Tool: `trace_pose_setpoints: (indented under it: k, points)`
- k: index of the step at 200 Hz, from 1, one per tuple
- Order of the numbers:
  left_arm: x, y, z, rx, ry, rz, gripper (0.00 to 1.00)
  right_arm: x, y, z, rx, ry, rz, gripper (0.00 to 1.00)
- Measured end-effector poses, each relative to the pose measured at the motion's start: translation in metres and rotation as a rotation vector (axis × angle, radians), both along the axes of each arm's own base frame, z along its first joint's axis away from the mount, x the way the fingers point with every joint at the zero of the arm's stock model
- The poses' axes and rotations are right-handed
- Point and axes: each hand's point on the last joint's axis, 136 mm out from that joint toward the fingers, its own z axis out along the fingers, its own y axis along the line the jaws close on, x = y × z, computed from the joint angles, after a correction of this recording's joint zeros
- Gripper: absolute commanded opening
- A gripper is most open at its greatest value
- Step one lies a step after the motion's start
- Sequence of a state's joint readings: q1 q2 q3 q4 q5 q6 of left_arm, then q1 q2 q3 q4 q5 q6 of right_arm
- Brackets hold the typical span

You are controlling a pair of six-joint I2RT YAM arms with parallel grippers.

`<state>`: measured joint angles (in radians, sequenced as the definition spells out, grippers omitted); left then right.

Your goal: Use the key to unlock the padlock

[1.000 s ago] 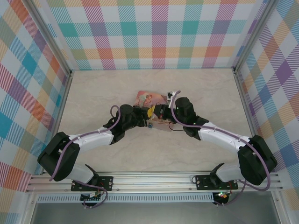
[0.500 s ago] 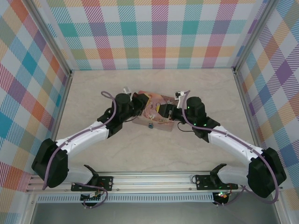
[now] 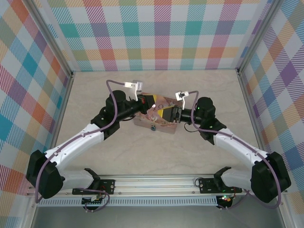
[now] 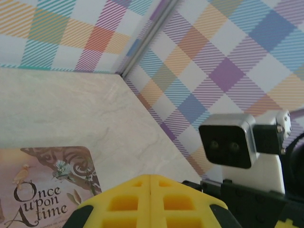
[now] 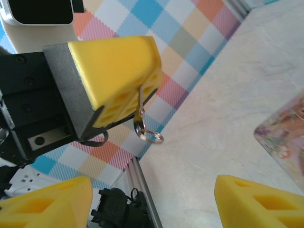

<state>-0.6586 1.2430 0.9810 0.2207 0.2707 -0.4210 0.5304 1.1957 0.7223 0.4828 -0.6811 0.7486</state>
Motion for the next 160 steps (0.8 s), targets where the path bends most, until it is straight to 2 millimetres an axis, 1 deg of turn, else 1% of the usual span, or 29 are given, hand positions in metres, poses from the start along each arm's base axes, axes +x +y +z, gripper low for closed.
trace_pose_setpoints:
  k: [31, 80, 133, 160]
  points:
    - [-0.008, 0.0, 0.01, 0.009, -0.054, -0.034, 0.0, 0.003, 0.007, 0.01, 0.054, -0.027, 0.039, 0.61]
    - [-0.009, -0.002, 0.012, 0.002, -0.059, -0.047, 0.0, 0.01, 0.014, 0.016, 0.12, -0.022, 0.06, 0.53]
    - [-0.008, -0.001, 0.015, -0.005, -0.064, -0.035, 0.0, 0.006, 0.019, 0.02, 0.144, -0.03, 0.082, 0.46]
    - [-0.006, 0.0, 0.015, -0.005, -0.064, -0.027, 0.0, 0.005, 0.024, 0.017, 0.146, -0.017, 0.096, 0.42]
